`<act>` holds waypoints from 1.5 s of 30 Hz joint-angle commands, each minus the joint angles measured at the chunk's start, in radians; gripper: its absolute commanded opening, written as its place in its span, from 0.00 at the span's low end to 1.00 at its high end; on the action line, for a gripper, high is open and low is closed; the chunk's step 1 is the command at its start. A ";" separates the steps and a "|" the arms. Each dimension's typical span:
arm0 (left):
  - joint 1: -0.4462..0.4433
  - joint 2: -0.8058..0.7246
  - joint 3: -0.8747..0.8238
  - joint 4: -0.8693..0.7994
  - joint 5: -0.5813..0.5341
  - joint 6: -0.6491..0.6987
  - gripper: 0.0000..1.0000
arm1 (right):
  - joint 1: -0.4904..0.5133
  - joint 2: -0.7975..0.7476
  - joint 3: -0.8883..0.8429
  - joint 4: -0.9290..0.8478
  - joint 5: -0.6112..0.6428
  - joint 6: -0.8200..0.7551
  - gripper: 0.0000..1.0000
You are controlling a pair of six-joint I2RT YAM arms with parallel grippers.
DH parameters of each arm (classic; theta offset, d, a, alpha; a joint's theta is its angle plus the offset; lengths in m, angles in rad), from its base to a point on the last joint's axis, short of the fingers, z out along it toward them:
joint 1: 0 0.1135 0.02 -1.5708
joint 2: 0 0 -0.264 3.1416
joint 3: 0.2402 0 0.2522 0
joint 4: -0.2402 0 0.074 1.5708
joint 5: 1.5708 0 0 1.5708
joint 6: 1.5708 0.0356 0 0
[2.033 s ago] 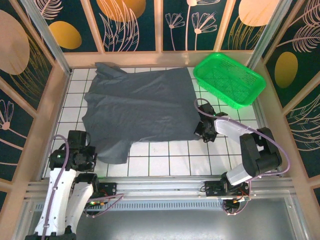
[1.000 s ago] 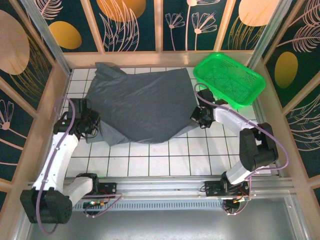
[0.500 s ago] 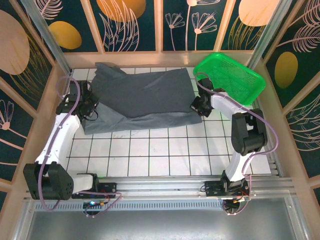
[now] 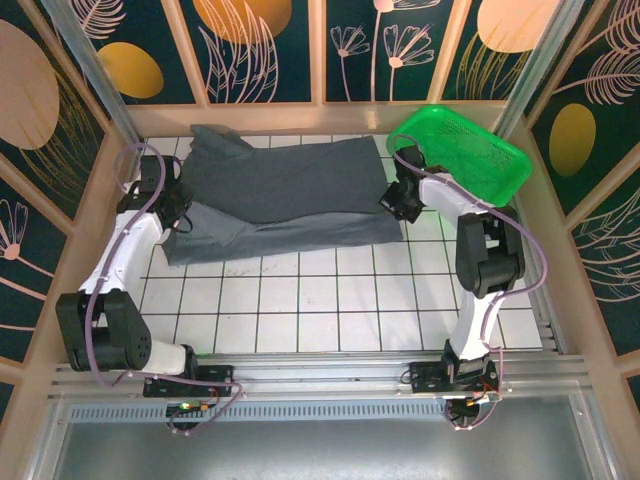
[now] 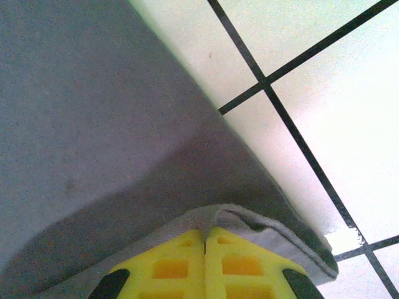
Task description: Fold and stack the t-shirts
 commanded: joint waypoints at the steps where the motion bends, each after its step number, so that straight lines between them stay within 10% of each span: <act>1: 0.010 0.023 0.040 0.055 -0.026 0.036 0.00 | -0.011 0.024 0.042 -0.036 0.004 0.020 0.00; 26: 0.031 0.243 0.116 0.177 0.024 0.142 0.00 | -0.025 0.152 0.189 -0.045 0.015 0.001 0.00; 28: 0.035 0.261 0.142 0.170 0.017 0.169 0.00 | -0.028 0.149 0.203 -0.046 0.023 -0.014 0.14; 32: 0.043 0.250 0.175 0.106 -0.022 0.204 0.65 | -0.027 0.086 0.201 -0.040 0.065 -0.057 0.51; 34: 0.044 0.228 0.174 0.061 -0.027 0.210 0.70 | -0.027 0.036 0.177 -0.041 0.098 -0.072 0.55; 38: 0.044 0.133 0.050 0.036 0.010 0.179 0.64 | -0.006 -0.080 0.042 -0.005 0.106 -0.093 0.52; 45: 0.074 0.080 -0.206 0.086 0.130 0.077 0.25 | 0.078 -0.129 -0.155 0.116 0.061 -0.108 0.16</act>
